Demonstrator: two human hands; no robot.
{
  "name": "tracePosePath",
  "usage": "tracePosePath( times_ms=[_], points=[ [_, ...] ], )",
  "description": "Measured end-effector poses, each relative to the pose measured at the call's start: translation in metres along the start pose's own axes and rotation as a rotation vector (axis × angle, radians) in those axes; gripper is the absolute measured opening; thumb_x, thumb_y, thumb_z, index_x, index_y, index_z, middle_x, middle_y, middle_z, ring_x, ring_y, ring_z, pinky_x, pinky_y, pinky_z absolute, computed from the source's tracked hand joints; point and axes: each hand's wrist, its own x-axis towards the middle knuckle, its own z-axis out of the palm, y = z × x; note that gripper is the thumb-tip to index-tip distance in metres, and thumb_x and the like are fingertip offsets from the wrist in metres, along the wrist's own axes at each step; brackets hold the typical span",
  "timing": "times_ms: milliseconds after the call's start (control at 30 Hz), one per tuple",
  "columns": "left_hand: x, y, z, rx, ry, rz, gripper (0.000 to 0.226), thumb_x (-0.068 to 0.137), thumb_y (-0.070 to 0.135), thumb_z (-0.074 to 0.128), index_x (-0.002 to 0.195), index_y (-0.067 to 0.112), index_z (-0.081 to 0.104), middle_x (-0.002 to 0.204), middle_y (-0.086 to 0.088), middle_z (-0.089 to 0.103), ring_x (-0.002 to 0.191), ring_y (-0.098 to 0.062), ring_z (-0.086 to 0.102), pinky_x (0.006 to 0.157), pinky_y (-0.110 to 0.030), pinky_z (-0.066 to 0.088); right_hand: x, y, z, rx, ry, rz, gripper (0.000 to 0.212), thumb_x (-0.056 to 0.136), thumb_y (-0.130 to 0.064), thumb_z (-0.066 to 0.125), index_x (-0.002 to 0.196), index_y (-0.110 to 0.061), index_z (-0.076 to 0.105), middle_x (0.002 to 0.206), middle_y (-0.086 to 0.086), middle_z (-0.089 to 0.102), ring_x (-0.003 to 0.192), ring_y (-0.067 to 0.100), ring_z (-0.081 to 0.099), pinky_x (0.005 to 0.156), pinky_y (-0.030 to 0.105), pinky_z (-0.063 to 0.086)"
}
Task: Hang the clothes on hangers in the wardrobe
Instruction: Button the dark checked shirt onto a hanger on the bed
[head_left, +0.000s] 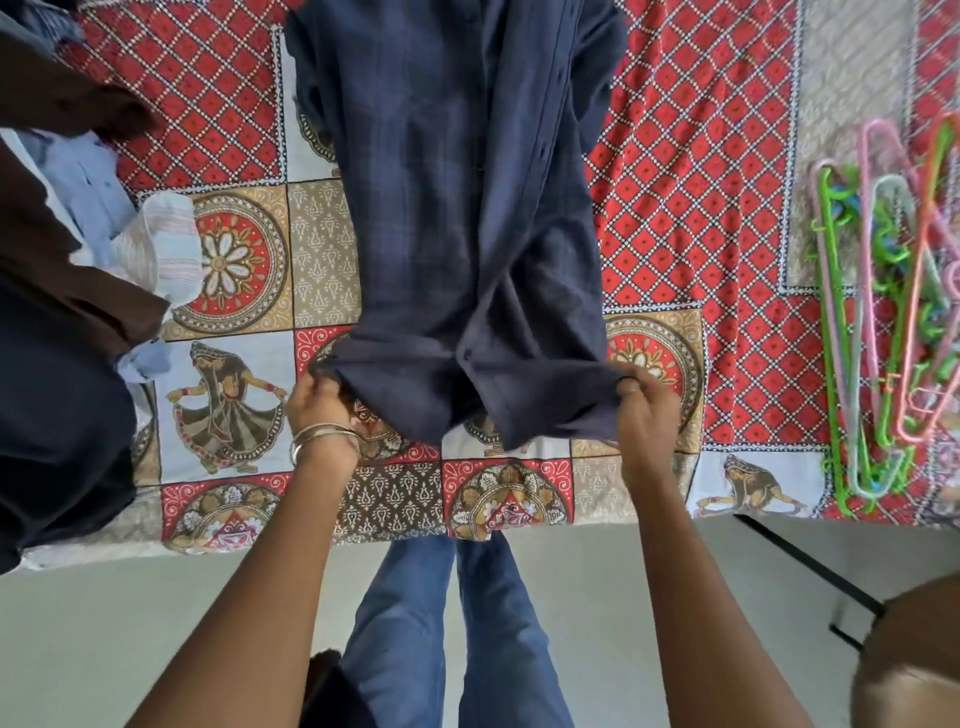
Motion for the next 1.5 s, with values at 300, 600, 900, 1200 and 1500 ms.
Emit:
tracePosePath(
  times_ms=[300, 600, 900, 1200, 1500],
  points=[
    [0.006, 0.046, -0.059, 0.37, -0.38, 0.544, 0.02, 0.086, 0.011, 0.065, 0.088, 0.032, 0.066, 0.086, 0.03, 0.064, 0.083, 0.003, 0.057, 0.079, -0.013, 0.042, 0.01, -0.032, -0.045, -0.507, -0.31, -0.191, 0.017, 0.08, -0.002, 0.069, 0.09, -0.016, 0.069, 0.075, 0.003, 0.067, 0.072, 0.023, 0.061, 0.063, 0.027, 0.046],
    [-0.006, -0.057, -0.094, 1.086, -0.376, 0.641, 0.06, 0.084, 0.022, 0.069, 0.139, 0.027, 0.046, 0.091, -0.02, 0.054, 0.074, -0.039, 0.059, 0.064, -0.039, 0.05, -0.039, 0.027, -0.056, -1.415, -0.489, -0.273, 0.045, 0.088, -0.008, 0.047, 0.121, -0.037, 0.056, 0.109, 0.002, 0.068, 0.101, 0.027, 0.064, 0.083, 0.035, 0.048],
    [-0.043, -0.026, -0.04, 1.283, -0.467, 0.32, 0.034, 0.086, 0.017, 0.051, 0.118, 0.026, 0.062, 0.126, -0.008, 0.059, 0.118, -0.032, 0.055, 0.098, -0.043, 0.041, -0.044, 0.017, 0.009, -0.955, -0.455, -0.118, 0.022, 0.09, -0.012, 0.055, 0.108, -0.014, 0.068, 0.112, 0.014, 0.063, 0.103, 0.034, 0.06, 0.08, 0.031, 0.046],
    [-0.014, 0.032, 0.047, 0.348, -0.615, 0.248, 0.024, 0.089, 0.006, 0.06, 0.106, 0.016, 0.074, 0.095, -0.008, 0.074, 0.089, -0.021, 0.069, 0.093, -0.028, 0.049, -0.015, -0.044, 0.129, -0.459, -0.148, 0.07, 0.033, 0.084, -0.021, 0.073, 0.111, -0.004, 0.061, 0.105, 0.013, 0.066, 0.099, 0.028, 0.059, 0.086, 0.037, 0.046],
    [-0.011, 0.021, 0.071, 0.455, -0.646, 0.174, 0.012, 0.078, 0.018, 0.075, 0.089, 0.019, 0.076, 0.081, -0.003, 0.073, 0.076, -0.016, 0.066, 0.072, -0.022, 0.05, -0.02, -0.03, 0.122, -0.331, -0.077, 0.215, 0.019, 0.086, -0.006, 0.067, 0.105, -0.008, 0.071, 0.088, 0.006, 0.072, 0.08, 0.012, 0.06, 0.072, 0.007, 0.038]
  ],
)
